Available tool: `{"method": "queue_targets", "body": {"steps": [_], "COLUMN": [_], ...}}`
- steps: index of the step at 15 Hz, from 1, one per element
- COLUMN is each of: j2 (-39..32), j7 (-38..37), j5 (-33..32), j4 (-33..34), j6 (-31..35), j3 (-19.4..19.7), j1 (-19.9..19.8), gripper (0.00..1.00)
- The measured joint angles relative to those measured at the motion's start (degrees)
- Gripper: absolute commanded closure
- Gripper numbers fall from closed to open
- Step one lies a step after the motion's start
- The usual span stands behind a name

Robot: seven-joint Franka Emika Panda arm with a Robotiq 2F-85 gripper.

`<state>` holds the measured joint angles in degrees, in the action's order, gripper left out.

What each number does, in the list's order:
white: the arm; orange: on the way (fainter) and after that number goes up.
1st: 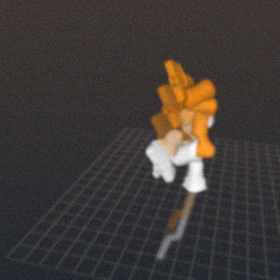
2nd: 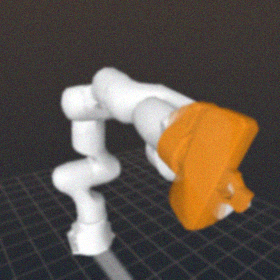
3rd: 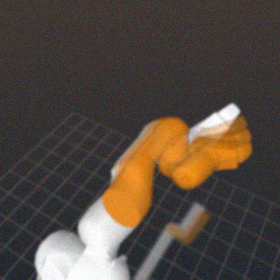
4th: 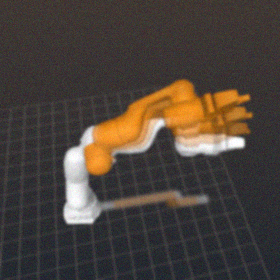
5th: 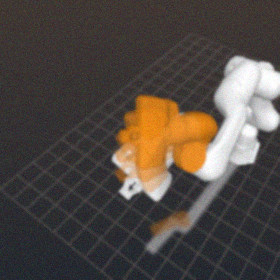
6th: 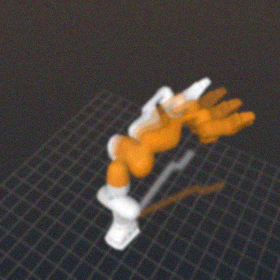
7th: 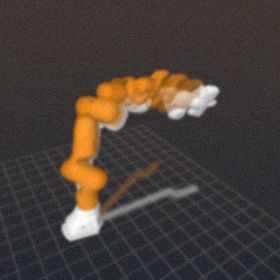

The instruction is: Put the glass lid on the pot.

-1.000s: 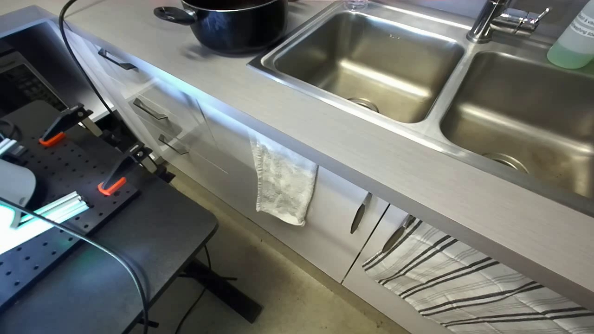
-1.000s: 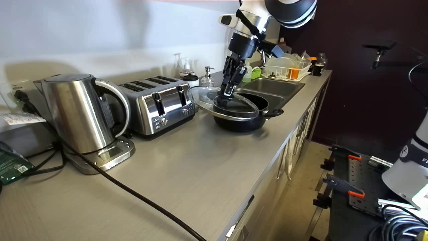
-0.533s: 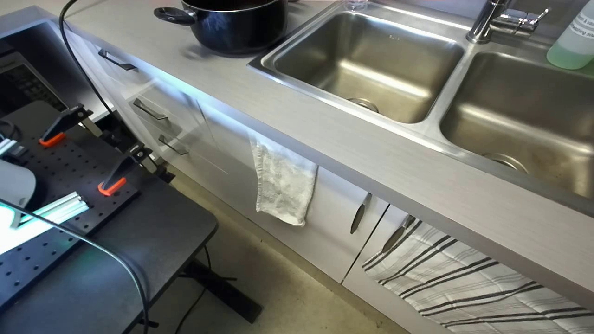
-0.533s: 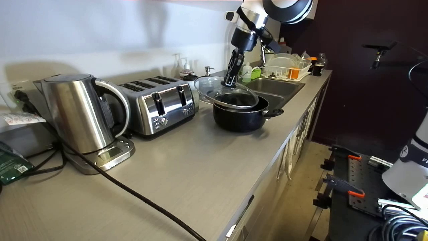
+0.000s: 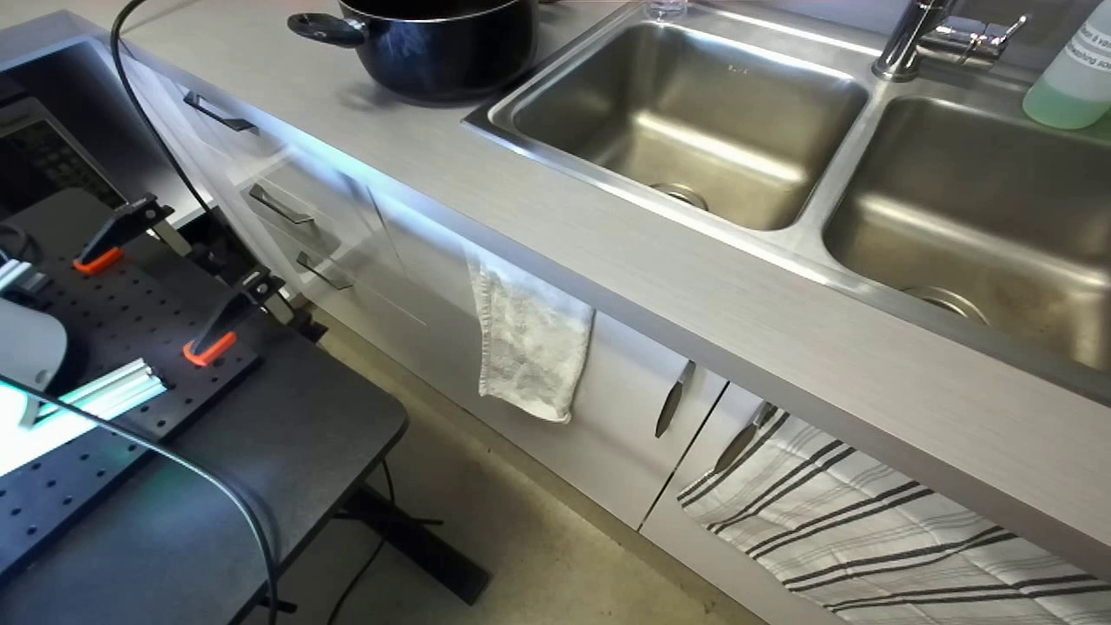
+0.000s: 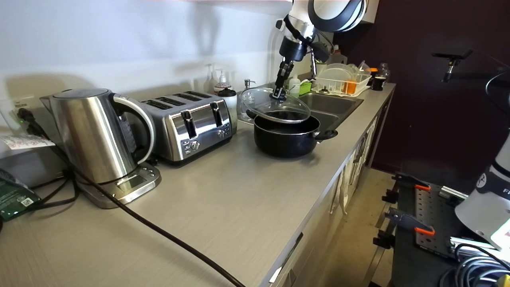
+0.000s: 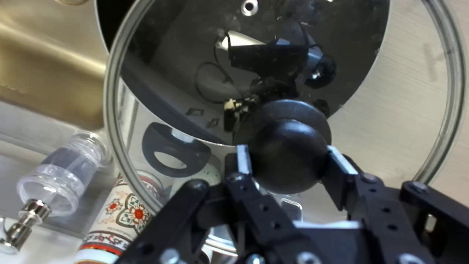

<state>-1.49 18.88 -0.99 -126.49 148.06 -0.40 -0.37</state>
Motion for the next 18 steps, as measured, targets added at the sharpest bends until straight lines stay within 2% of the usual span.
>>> {"method": "queue_targets", "body": {"steps": [5, 10, 18], "j2": [-2.71, -5.04, -8.01], "j7": [-4.09, -4.76, -5.31], "j5": [-1.13, -1.16, -1.16], "j4": [2.77, 6.18, 9.75], "j6": [-3.53, -9.22, -13.57], "j3": [1.8, 2.09, 2.06], "j1": [-1.73, -2.21, -2.16], "gripper": [0.75, 0.75, 0.75]}}
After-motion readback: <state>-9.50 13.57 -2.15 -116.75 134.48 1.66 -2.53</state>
